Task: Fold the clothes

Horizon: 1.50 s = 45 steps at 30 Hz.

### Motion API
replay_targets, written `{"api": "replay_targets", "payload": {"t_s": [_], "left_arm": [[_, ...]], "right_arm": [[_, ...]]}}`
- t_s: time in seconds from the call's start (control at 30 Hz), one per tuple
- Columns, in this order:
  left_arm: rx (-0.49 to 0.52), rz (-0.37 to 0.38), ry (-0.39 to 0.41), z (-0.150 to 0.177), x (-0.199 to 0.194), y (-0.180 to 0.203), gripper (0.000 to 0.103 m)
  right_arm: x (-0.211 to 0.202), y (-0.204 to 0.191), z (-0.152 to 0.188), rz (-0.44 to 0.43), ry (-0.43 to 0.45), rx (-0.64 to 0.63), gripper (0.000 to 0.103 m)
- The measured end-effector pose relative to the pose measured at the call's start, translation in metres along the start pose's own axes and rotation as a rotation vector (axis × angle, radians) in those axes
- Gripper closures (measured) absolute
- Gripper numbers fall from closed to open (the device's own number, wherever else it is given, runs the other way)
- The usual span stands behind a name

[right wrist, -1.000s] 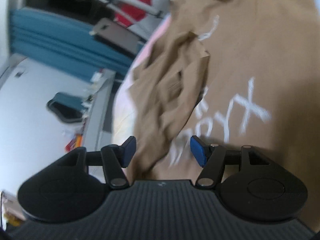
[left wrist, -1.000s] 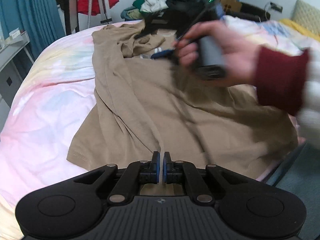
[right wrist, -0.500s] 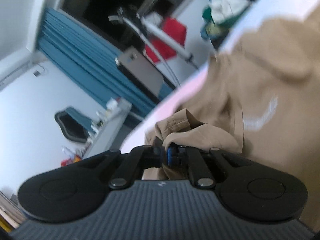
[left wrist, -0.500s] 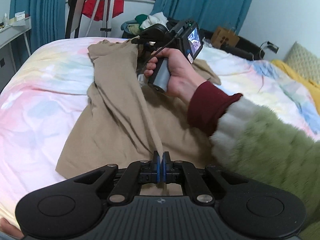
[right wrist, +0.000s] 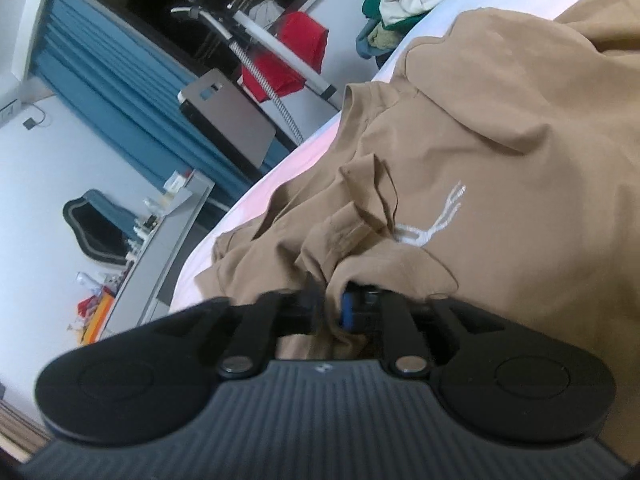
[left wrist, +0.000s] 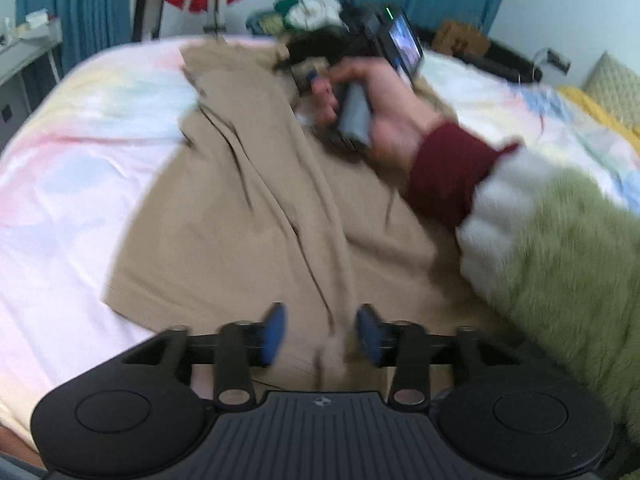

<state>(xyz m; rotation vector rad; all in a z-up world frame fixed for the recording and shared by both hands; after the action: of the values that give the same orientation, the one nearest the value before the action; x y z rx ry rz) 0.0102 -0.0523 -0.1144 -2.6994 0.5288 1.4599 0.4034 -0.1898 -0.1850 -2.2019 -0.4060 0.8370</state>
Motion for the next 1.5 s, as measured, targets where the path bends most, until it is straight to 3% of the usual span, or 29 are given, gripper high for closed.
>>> {"api": "replay_targets", "payload": {"t_s": [0.03,0.07,0.17,0.2,0.3,0.4,0.5,0.63,0.73,0.8,0.9,1.03,1.27,1.43,1.5], "left_arm": [[-0.011,-0.003,0.024,-0.004,-0.006,-0.009,0.052],[-0.030,-0.008,0.046,-0.008,-0.012,-0.021,0.049],[-0.185,0.020,0.083,-0.013,-0.019,-0.066,0.047],[-0.278,0.046,0.088,-0.014,-0.018,-0.087,0.047],[-0.554,0.138,0.067,-0.009,-0.010,-0.135,0.047],[-0.728,0.211,0.022,0.000,0.003,-0.161,0.049],[-0.814,0.232,0.006,0.007,0.009,-0.170,0.049],[-0.859,0.244,0.041,0.011,0.008,-0.175,0.049],[-0.917,0.263,0.020,0.014,0.018,-0.181,0.048],[-0.955,0.278,0.005,0.013,0.031,-0.181,0.051],[-0.979,0.271,0.021,0.011,0.034,-0.183,0.055],[-0.916,0.233,0.050,0.009,0.024,-0.180,0.055],[-0.812,0.175,0.065,0.002,0.016,-0.176,0.051],[-0.735,0.138,0.084,-0.008,0.019,-0.176,0.053],[-0.682,0.139,0.083,-0.013,0.021,-0.170,0.063]], "right_arm": [[-0.007,-0.004,0.003,0.000,0.001,-0.010,0.041],[-0.014,-0.007,0.006,0.000,0.002,-0.019,0.037],[-0.040,-0.019,0.016,0.071,-0.009,-0.077,0.037],[-0.050,-0.022,0.019,0.086,-0.016,-0.090,0.037],[-0.088,-0.036,0.030,0.105,-0.019,-0.109,0.037],[-0.130,-0.050,0.049,0.118,-0.026,-0.123,0.037],[-0.167,-0.057,0.091,0.114,-0.069,-0.183,0.037],[-0.197,-0.065,0.156,0.127,-0.150,-0.263,0.037],[-0.204,-0.065,0.205,0.130,-0.249,-0.302,0.037],[-0.209,-0.077,0.227,0.139,-0.264,-0.383,0.037],[-0.219,-0.106,0.257,0.121,-0.271,-0.564,0.037],[-0.223,-0.135,0.291,0.106,-0.322,-0.790,0.038],[-0.202,-0.135,0.353,0.223,-0.482,-1.149,0.039],[-0.195,-0.134,0.370,0.341,-0.482,-1.369,0.039],[-0.195,-0.134,0.372,0.376,-0.462,-1.425,0.041]]}}
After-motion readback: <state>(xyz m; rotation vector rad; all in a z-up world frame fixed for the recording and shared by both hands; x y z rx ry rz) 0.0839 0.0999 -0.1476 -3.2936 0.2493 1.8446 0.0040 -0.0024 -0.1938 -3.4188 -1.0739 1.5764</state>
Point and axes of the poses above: each gripper's, at about its wrist camera, not at the fingertips, and x roughly the way its jaws point, y to its right, z to its underside, the point moved 7 cm from there along x, roughly the way its jaws point, and after that the axes turned 6 degrees about -y, right-handed, at the moved point
